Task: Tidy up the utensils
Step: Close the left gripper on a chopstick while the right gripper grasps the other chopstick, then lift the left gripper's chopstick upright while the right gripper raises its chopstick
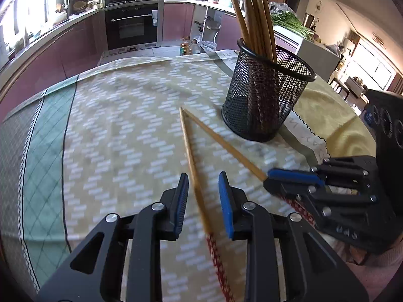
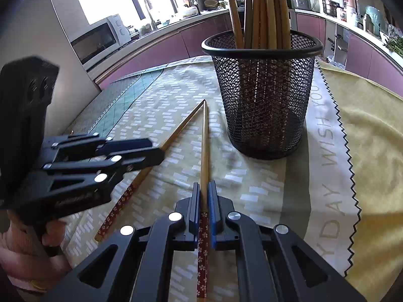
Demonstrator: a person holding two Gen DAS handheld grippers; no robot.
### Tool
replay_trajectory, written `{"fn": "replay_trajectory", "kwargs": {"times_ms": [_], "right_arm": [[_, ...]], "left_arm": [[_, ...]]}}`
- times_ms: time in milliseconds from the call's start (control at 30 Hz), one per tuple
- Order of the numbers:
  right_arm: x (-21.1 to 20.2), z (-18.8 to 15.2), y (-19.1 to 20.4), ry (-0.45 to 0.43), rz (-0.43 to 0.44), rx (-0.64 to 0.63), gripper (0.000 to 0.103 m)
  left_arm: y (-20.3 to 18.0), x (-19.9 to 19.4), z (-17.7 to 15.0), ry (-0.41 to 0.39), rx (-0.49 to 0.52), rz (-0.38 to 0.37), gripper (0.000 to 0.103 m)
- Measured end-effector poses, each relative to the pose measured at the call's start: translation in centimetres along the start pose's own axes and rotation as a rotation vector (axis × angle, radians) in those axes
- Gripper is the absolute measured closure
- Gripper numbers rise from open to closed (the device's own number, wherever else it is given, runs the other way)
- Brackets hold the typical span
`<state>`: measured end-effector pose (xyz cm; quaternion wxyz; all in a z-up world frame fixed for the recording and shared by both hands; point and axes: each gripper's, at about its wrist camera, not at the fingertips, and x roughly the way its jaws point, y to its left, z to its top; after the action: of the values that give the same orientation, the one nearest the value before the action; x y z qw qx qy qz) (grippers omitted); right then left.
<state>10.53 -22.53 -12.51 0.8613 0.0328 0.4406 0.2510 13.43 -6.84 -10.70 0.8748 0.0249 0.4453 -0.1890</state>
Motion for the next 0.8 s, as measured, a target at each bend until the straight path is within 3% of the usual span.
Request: {"fn": "replay_trajectory", "kwargs": {"times_ms": [300,500,700,800], "right_arm": [[0.0,-0.1,0.2,0.002,-0.002,-0.014,0.097],[0.6,0.8,0.8,-0.011,-0.033,-0.035,0.090],[1.7,1.7,1.4,-0.008,-0.053,-0.069,0.089],[1.8,1.7,1.5,-0.007,-0.065,-0.077,0.096]], "left_arm": [[0.4,2.1,1.6,0.026,0.001,0.027,0.081],[0.7,2.8,2.2,0.029,-0.020,0.021,0.093],[0.9,2.4,1.4,0.025,-0.046,0.008,0.095],[0.8,2.1,0.8,0.027,-0.051,-0.004,0.095]]}}
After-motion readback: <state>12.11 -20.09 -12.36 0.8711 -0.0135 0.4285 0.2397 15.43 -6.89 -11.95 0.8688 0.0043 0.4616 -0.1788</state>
